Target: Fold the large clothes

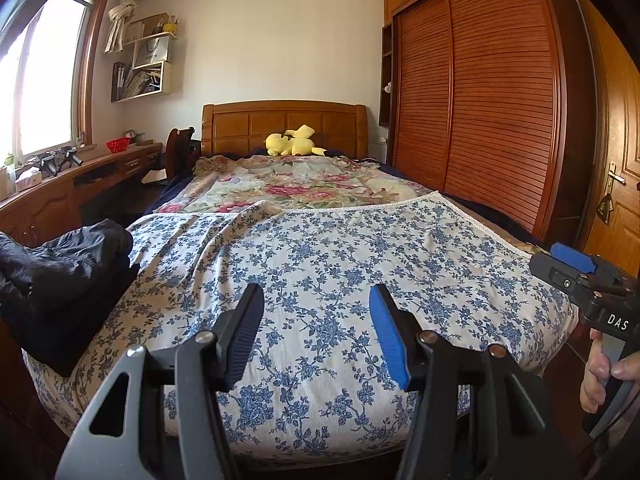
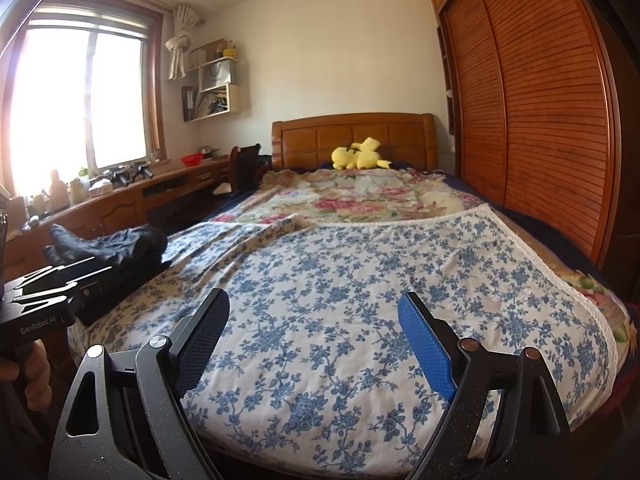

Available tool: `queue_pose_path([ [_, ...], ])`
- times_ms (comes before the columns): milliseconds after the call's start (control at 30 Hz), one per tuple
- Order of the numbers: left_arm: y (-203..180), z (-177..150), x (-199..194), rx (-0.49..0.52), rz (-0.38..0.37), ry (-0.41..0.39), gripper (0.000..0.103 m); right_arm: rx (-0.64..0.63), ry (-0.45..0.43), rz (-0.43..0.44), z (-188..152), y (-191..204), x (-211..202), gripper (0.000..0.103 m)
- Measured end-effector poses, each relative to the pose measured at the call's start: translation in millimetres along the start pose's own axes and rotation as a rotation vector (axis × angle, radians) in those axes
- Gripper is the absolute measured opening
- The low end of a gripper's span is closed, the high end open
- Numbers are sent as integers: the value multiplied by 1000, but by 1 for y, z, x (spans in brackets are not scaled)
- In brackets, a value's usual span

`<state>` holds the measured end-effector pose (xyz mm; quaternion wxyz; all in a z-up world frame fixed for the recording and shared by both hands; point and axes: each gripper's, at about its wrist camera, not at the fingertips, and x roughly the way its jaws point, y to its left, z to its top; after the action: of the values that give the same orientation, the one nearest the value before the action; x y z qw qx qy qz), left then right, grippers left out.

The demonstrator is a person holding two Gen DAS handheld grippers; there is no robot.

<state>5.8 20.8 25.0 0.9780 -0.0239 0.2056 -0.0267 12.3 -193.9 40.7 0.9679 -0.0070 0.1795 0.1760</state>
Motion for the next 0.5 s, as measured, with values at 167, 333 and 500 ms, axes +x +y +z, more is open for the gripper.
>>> queue_pose_path([
  [167,0,0,0,-1,0,0,54,0,1,2,0,1,-1,88],
  [333,0,0,0,0,3,1,54,0,1,0,0,1,0,88],
  [500,0,0,-2,0,2,-1,54,2,1,1,0,1,-1,88],
])
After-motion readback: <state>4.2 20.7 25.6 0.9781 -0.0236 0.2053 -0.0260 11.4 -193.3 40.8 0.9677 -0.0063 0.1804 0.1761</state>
